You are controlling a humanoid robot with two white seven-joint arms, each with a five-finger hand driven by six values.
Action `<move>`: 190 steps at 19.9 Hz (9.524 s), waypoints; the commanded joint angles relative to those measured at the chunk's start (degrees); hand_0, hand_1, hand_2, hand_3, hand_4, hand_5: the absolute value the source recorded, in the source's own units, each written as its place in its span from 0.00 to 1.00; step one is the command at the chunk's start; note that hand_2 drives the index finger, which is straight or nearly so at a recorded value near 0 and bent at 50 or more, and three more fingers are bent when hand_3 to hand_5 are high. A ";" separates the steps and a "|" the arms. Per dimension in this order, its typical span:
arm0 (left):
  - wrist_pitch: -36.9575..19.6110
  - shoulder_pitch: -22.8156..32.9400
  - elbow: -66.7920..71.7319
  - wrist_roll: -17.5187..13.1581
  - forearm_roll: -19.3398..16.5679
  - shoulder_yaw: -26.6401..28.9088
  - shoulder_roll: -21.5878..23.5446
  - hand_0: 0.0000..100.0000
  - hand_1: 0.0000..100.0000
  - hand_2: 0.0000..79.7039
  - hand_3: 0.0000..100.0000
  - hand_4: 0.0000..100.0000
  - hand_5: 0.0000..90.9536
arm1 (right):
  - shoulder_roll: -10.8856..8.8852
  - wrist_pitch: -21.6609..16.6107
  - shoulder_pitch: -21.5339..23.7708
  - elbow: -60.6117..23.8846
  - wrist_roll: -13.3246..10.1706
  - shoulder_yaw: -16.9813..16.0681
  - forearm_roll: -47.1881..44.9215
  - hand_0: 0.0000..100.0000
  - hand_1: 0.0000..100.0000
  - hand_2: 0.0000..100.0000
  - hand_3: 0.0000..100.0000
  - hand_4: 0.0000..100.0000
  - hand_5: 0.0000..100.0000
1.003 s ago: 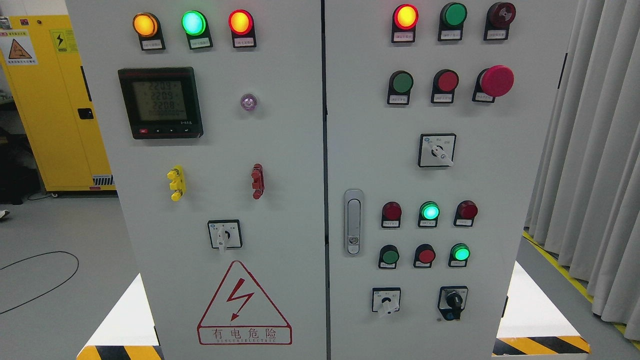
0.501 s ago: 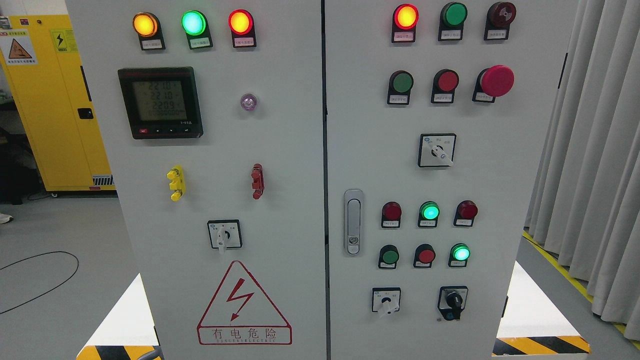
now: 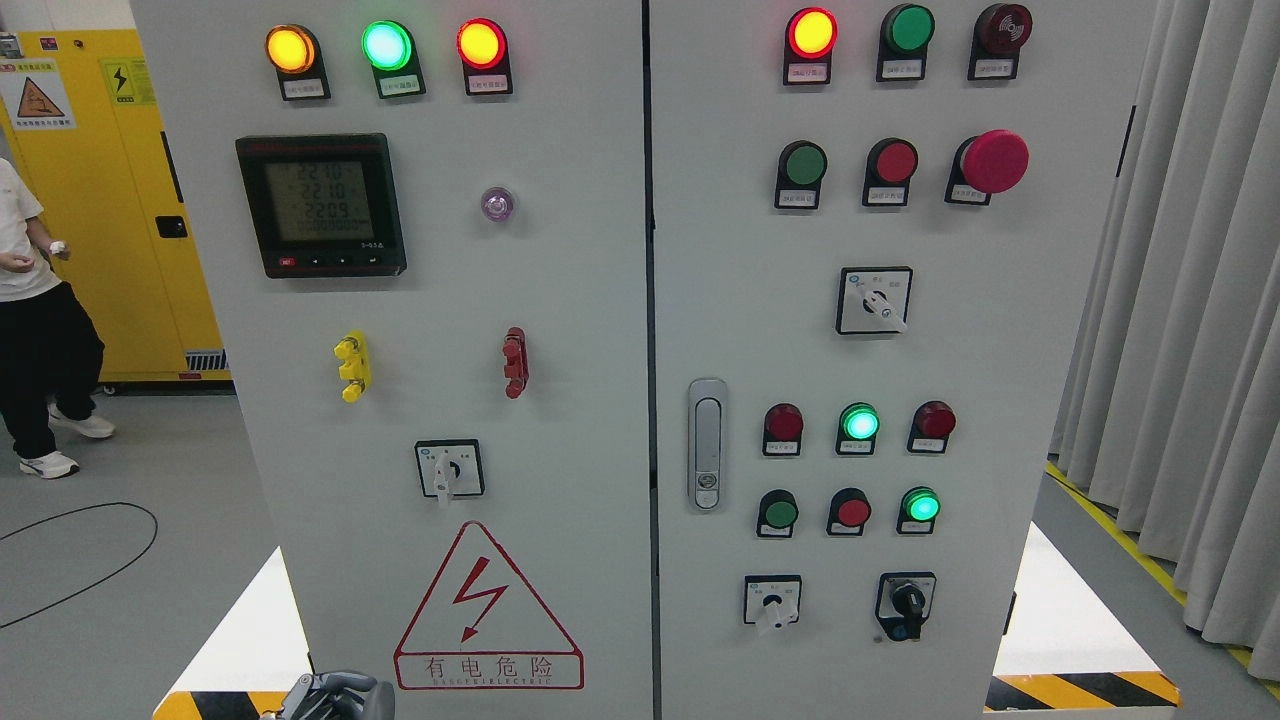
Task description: Turn on light switch 1
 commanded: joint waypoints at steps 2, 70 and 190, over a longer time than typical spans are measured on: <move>4.74 -5.17 -3.55 2.78 -4.98 -4.89 -3.02 0.19 0.61 0.80 0.91 0.80 0.74 | 0.00 0.02 0.00 0.00 0.05 0.00 0.04 0.00 0.50 0.04 0.00 0.00 0.00; 35.07 -20.91 -6.10 12.89 -11.05 -7.79 -5.05 0.27 0.69 0.71 0.92 0.85 0.88 | 0.00 0.02 0.00 0.00 0.05 0.00 0.04 0.00 0.50 0.04 0.00 0.00 0.00; 39.90 -24.07 -3.73 13.42 -11.05 -9.02 -5.40 0.68 0.54 0.77 0.94 0.88 0.89 | 0.00 0.02 0.00 0.00 0.05 0.00 0.04 0.00 0.50 0.04 0.00 0.00 0.00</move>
